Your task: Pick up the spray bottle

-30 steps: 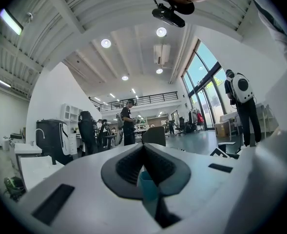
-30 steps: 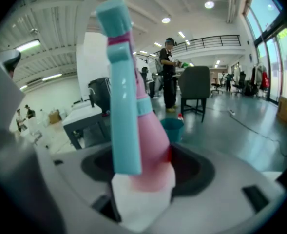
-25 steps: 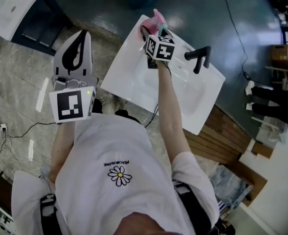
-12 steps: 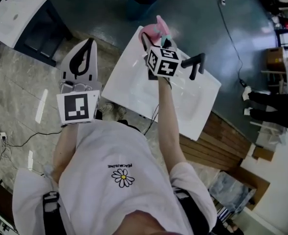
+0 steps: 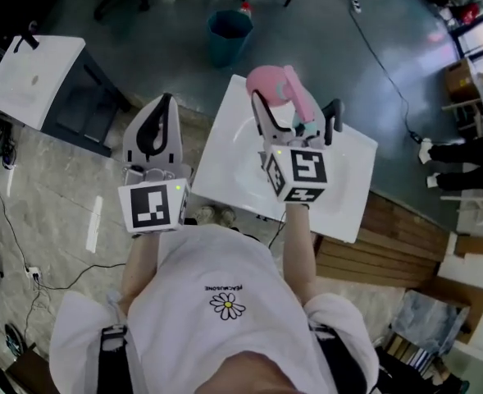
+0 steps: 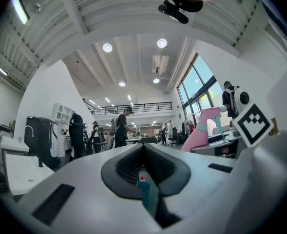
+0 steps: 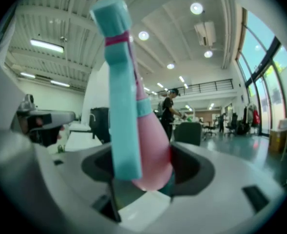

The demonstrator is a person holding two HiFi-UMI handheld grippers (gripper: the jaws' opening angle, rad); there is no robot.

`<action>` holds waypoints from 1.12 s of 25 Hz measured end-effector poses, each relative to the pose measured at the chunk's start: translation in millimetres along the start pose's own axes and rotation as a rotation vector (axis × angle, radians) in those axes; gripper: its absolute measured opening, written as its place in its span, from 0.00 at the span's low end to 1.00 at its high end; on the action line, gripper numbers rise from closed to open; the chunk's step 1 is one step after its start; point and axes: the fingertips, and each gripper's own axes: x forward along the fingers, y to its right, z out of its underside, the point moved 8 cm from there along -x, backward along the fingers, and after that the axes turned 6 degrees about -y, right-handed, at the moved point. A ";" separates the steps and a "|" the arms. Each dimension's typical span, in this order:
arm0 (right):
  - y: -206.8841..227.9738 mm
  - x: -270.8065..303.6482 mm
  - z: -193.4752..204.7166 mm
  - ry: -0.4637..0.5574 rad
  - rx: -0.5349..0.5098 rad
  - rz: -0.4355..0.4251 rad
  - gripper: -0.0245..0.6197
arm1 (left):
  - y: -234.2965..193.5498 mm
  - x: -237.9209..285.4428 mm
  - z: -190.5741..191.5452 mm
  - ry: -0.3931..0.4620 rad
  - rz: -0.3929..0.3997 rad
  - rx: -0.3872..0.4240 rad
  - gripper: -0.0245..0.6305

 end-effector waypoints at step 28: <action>-41.8 -78.1 -3.1 0.202 0.009 0.095 0.53 | 34.0 -0.5 -4.6 0.054 0.137 -0.005 0.07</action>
